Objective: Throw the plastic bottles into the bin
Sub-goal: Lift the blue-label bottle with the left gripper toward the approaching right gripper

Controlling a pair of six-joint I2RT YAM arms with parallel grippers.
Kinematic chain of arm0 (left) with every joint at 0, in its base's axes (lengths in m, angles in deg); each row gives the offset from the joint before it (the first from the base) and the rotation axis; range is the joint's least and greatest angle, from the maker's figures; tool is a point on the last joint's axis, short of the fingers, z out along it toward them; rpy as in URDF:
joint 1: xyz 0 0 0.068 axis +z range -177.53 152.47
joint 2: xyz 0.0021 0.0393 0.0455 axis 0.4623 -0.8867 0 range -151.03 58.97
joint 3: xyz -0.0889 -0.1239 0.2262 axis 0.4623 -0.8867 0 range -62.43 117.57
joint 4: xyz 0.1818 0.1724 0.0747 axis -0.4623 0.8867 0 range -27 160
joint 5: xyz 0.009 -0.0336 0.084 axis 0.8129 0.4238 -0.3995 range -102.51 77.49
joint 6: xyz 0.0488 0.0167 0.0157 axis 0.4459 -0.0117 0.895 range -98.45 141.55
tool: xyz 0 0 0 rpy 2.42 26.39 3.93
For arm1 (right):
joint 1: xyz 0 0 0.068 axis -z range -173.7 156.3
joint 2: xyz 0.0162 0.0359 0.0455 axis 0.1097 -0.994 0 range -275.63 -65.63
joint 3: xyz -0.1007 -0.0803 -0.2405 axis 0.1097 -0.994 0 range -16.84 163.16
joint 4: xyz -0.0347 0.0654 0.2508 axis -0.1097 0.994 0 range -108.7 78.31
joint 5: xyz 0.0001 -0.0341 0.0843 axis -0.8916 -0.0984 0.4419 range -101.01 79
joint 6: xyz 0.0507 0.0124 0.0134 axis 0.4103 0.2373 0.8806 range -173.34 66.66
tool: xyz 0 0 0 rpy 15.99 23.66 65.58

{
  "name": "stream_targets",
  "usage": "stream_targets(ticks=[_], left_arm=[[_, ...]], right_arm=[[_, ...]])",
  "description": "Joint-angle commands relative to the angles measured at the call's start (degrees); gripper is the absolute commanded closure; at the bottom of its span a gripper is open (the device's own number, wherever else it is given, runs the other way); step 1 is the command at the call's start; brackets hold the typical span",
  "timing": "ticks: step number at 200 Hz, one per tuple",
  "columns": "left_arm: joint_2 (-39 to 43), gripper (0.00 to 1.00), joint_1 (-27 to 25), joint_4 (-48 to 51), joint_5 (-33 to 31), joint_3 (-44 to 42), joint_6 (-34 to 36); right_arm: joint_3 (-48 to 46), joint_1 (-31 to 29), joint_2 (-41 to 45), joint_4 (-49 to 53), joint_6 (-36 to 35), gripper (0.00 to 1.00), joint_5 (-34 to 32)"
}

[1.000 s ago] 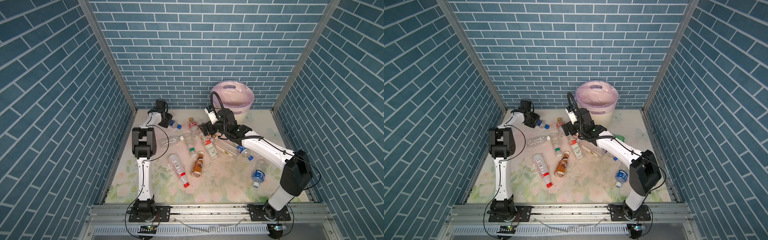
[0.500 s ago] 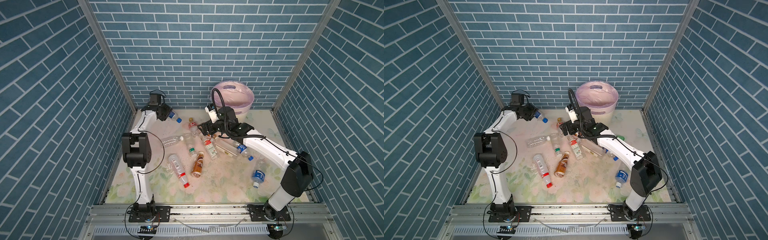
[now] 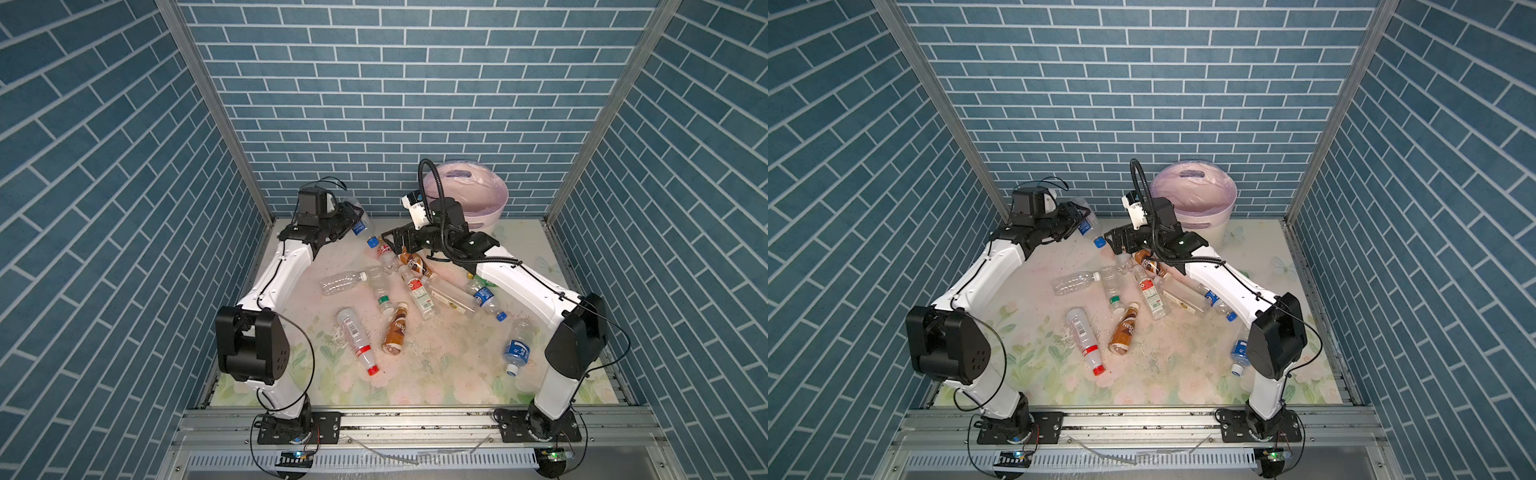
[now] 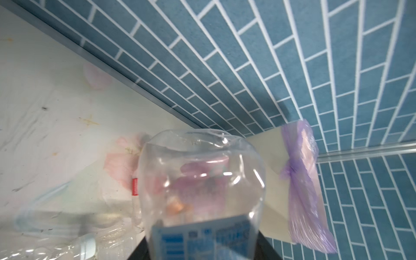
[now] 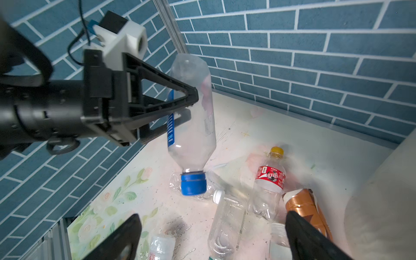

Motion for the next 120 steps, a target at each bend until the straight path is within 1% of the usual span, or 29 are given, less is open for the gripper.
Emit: stream_targets(ticks=[1, 29, 50, 80, 120], left_arm=[[3.36, 0.43, 0.05, -7.23, 3.15, -4.37, 0.15], [6.06, 0.42, -0.12, -12.03, 4.13, -9.15, -1.99], [6.66, 0.42, -0.12, -13.59, 4.92, -11.29, -3.1], [7.57, 0.42, 0.05, -15.21, 5.79, -12.93, -4.7], [8.64, 0.42, 1.24, -15.01, 6.81, -12.63, -5.13]], right_arm=[[2.72, -0.33, -1.49, -2.5, 3.32, 0.01, 2.17], [1.37, -0.64, -1.7, -6.08, 5.67, 0.01, 3.13], [1.36, -1.41, -2.19, -7.5, 6.24, 0.01, 3.29], [2.5, -2.92, -4.25, -8.44, 5.93, 0.01, 2.14], [4.71, -3.48, -6.94, -7.53, 4.92, 0.01, 1.68]])
